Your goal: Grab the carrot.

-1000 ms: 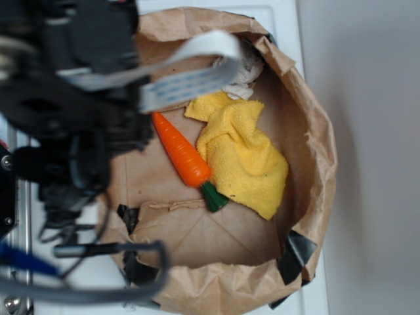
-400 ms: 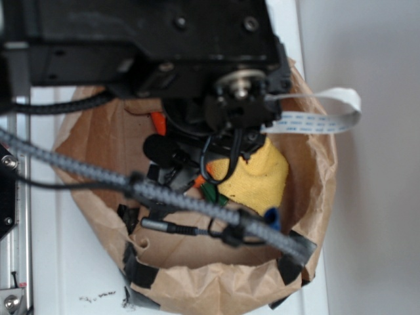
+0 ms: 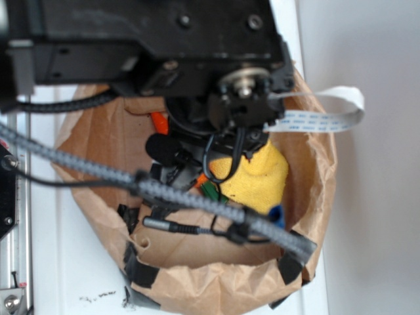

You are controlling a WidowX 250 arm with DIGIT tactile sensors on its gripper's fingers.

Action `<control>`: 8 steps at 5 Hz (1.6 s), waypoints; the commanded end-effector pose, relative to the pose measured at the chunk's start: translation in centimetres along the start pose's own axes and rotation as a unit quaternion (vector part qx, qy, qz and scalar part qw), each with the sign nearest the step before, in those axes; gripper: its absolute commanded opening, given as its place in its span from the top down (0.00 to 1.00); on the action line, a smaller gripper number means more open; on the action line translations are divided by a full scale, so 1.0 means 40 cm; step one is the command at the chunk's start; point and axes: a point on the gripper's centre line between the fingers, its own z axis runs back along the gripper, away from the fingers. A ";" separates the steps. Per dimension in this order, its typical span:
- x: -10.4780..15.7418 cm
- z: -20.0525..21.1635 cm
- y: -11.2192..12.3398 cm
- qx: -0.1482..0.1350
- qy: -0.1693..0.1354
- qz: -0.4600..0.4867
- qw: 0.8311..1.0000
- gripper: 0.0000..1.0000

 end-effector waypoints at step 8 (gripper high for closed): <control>0.020 -0.305 -0.020 0.102 -0.056 -0.058 0.992 1.00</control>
